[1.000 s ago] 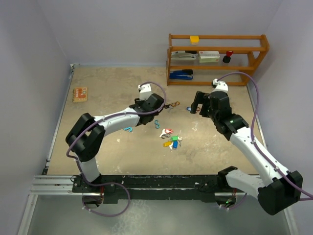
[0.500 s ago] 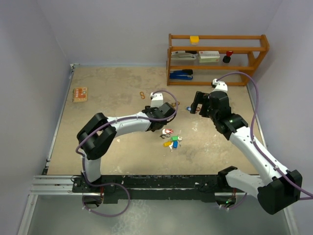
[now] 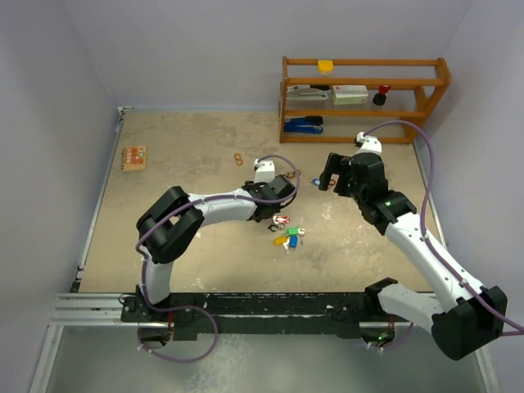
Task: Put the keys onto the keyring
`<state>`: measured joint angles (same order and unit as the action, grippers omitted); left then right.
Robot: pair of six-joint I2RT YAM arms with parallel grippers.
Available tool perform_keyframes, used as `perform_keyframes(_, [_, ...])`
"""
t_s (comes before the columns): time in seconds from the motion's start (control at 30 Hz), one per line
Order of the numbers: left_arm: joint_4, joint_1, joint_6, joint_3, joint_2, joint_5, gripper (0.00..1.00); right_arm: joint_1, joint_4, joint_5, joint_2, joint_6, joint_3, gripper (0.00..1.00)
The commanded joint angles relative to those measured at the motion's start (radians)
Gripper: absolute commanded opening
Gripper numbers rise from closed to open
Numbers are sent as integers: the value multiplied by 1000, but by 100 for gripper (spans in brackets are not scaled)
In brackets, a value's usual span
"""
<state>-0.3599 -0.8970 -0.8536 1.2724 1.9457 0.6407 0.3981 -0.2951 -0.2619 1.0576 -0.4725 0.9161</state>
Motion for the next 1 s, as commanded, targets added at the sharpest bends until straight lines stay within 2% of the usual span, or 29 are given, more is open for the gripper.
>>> perform_keyframes(0.0, [22, 2, -9, 34, 12, -15, 55, -1, 17, -3, -29, -13, 28, 100])
perform_keyframes(0.67, [10, 3, -8, 55, 56, -12, 53, -1, 19, -22, -44, -14, 23, 100])
perform_keyframes(0.97, [11, 3, -10, 49, 68, -9, 45, -1, 16, -26, -50, -10, 22, 100])
